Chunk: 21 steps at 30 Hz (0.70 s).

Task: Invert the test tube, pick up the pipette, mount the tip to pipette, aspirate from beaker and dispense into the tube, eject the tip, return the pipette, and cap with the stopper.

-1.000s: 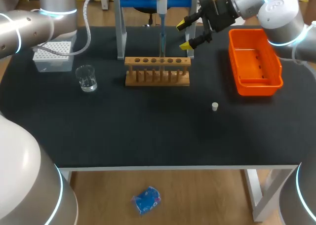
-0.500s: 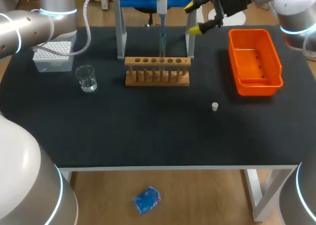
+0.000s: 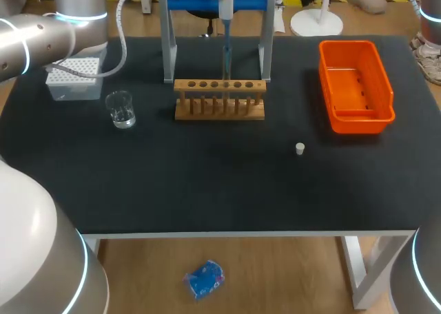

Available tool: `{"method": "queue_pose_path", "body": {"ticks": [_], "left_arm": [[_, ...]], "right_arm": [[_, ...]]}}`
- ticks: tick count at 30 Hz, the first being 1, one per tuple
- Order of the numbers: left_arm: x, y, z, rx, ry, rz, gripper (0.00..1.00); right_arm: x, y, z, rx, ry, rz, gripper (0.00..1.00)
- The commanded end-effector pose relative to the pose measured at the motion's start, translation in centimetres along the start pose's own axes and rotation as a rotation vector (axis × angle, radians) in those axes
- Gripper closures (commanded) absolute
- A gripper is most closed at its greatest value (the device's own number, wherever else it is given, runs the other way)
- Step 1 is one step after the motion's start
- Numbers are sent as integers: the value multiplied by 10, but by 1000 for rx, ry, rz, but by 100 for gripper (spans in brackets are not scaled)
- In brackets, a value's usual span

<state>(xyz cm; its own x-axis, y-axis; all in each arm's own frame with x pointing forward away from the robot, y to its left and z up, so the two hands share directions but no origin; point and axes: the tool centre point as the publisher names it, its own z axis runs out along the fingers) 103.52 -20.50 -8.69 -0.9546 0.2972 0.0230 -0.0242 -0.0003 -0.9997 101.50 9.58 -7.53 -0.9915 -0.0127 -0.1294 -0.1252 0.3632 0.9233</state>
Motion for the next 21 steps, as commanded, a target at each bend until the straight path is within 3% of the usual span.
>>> {"method": "queue_pose_path", "body": {"ticks": [1, 3, 4, 5, 8, 21], "left_arm": [[-1, 0, 0, 0, 2, 0, 100], [-1, 0, 0, 0, 2, 0, 100], [-1, 0, 0, 0, 2, 0, 100], [-1, 0, 0, 0, 2, 0, 100], [-1, 0, 0, 0, 2, 0, 100], [-1, 0, 0, 0, 2, 0, 100]], "right_arm": [[1, 18, -4, 9, -16, 13, 0], [-3, 27, -5, 7, -27, 43, 4], [-7, 31, -5, -4, -30, 63, 60], [-9, 37, -6, -15, -27, 61, 100], [-18, 54, -5, -31, -16, 88, 100], [-18, 54, -5, -31, -16, 88, 100]]}}
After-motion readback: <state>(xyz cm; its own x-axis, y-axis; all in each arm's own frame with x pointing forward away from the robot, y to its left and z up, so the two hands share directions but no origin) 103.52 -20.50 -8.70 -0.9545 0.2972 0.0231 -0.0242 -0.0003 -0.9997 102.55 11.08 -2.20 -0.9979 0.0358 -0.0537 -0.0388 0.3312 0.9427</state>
